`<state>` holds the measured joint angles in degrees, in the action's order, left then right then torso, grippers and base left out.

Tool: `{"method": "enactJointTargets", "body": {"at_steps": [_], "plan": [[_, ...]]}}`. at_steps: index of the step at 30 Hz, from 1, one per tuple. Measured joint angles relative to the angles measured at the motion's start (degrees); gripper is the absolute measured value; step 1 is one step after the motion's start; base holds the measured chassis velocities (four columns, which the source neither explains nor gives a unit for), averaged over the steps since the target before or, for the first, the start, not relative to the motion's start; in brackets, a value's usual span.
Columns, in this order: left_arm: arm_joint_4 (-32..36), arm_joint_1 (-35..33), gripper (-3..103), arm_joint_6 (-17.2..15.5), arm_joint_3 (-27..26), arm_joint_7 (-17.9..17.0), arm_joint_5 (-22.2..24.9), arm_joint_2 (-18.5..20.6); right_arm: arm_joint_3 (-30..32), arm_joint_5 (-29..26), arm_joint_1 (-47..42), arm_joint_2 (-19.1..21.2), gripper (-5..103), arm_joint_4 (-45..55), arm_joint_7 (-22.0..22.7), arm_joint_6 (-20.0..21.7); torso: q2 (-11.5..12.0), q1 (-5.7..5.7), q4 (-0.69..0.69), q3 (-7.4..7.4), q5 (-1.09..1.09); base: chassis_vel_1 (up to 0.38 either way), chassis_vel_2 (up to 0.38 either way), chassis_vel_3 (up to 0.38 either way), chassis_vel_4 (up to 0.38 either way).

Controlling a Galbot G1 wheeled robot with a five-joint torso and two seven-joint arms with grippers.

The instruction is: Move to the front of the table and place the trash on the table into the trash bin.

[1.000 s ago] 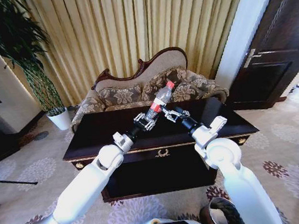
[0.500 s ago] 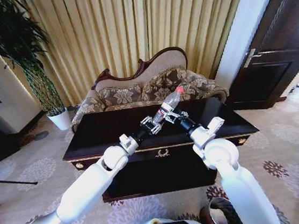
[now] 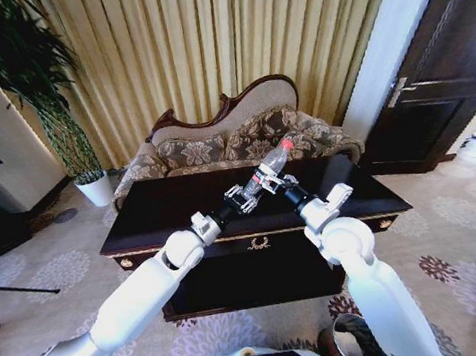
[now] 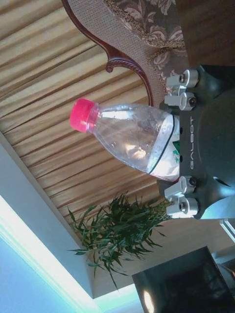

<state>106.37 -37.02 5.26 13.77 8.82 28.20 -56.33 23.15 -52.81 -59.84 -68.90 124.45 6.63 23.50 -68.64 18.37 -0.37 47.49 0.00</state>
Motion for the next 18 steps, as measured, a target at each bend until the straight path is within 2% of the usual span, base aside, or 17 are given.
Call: {"method": "enactJointTargets", "body": {"at_steps": [2, 5, 6, 8, 9, 12, 13, 15, 16, 18], "plan": [[-0.3, 0.3, 39, 0.0, 0.0, 0.1, 0.0, -0.2, 0.0, 0.1, -0.1, -0.2, 56, -0.3, 0.0, -0.4, 0.0, 0.00, 0.00, 0.00, 0.00, 0.000, 0.000, 0.000, 0.000], [-0.3, 0.2, 39, 0.0, 0.1, -0.3, -0.1, -0.2, 0.0, 0.2, -0.4, -0.2, 50, -0.3, 0.0, -0.9, 0.0, 0.00, 0.00, 0.00, 0.00, 0.000, 0.000, 0.000, 0.000], [-0.1, 0.1, 36, -0.3, 0.1, -0.5, -0.1, -0.2, 0.1, 0.2, -0.5, -0.2, 47, -0.3, 0.0, -1.0, 0.0, 0.00, -0.01, 0.00, 0.00, 0.000, 0.000, 0.000, 0.000], [0.2, -0.1, 44, -0.9, -0.1, -0.8, 0.1, 0.0, 0.2, 0.2, -0.7, -0.1, 44, -0.2, 0.0, -1.0, 0.0, 0.00, 0.00, 0.00, 0.00, 0.000, 0.000, 0.000, 0.000], [0.2, -0.1, 44, -0.9, -0.1, -0.8, 0.1, 0.0, 0.2, 0.2, -0.7, -0.1, 44, -0.2, 0.0, -1.0, 0.0, 0.00, 0.00, 0.00, 0.00, 0.000, 0.000, 0.000, 0.000], [0.8, -0.4, 60, -1.7, -0.4, -0.9, 0.6, 0.2, 0.7, 0.5, -1.3, -0.1, 38, -0.2, 0.2, -1.1, 0.0, 0.00, 0.00, 0.00, 0.00, 0.000, 0.000, 0.000, 0.000], [0.8, -0.4, 60, -1.7, -0.4, -0.9, 0.6, 0.2, 0.7, 0.5, -1.3, -0.1, 38, -0.2, 0.2, -1.1, 0.0, 0.00, 0.00, 0.00, 0.00, 0.000, 0.000, 0.000, 0.000], [1.1, -0.4, 70, -2.3, -0.4, -1.2, 1.1, 0.3, 0.8, 0.7, -1.5, -0.1, 32, -0.1, 0.3, -1.2, 0.0, 0.00, -0.01, 0.00, 0.00, 0.000, 0.000, 0.000, 0.000], [1.1, -0.4, 70, -2.3, -0.4, -1.2, 1.1, 0.3, 0.8, 0.7, -1.5, -0.1, 32, -0.1, 0.3, -1.2, 0.0, 0.00, -0.01, 0.00, 0.00, 0.000, 0.000, 0.000, 0.000], [1.6, -0.5, 82, -2.8, -0.6, -1.5, 1.7, 0.4, 0.9, 0.9, -1.5, -0.2, 27, -0.1, 0.4, -1.2, 0.0, 0.00, 0.00, 0.00, 0.01, 0.000, 0.000, 0.000, 0.000]]}}
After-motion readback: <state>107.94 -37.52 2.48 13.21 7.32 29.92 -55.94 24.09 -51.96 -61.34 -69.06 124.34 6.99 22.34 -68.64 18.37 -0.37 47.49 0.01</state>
